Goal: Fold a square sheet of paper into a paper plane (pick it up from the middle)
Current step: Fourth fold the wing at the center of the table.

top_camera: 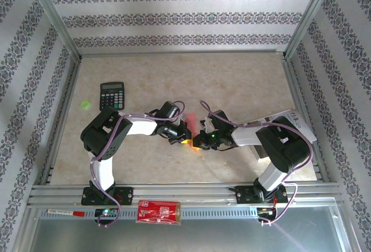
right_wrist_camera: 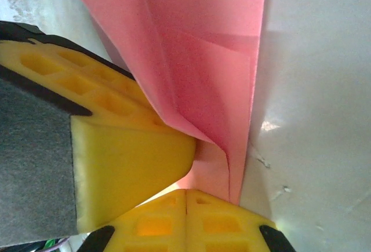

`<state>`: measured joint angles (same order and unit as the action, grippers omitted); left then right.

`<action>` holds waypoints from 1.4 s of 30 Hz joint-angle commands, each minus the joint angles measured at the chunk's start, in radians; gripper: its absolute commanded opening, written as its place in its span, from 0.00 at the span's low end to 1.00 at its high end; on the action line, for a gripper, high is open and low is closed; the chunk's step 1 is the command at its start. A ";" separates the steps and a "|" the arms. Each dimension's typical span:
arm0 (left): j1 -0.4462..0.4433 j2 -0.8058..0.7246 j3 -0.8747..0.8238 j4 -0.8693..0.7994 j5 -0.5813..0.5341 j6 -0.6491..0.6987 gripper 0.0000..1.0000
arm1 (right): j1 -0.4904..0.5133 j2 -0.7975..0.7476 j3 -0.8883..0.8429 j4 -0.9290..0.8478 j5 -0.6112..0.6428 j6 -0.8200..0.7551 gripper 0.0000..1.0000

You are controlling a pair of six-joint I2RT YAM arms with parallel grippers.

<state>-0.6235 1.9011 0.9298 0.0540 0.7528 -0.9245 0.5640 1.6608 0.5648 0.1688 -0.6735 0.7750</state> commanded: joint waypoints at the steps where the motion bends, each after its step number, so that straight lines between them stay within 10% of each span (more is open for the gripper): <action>1: 0.012 0.029 0.020 -0.044 -0.046 0.039 0.00 | 0.010 0.081 -0.062 -0.271 0.208 -0.035 0.00; 42: 0.185 0.171 0.255 -0.111 -0.014 0.145 0.10 | 0.011 0.073 -0.070 -0.300 0.202 -0.061 0.00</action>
<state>-0.4637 2.0388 1.1515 -0.0486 0.7860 -0.8173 0.5674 1.6604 0.5739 0.1425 -0.6628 0.7521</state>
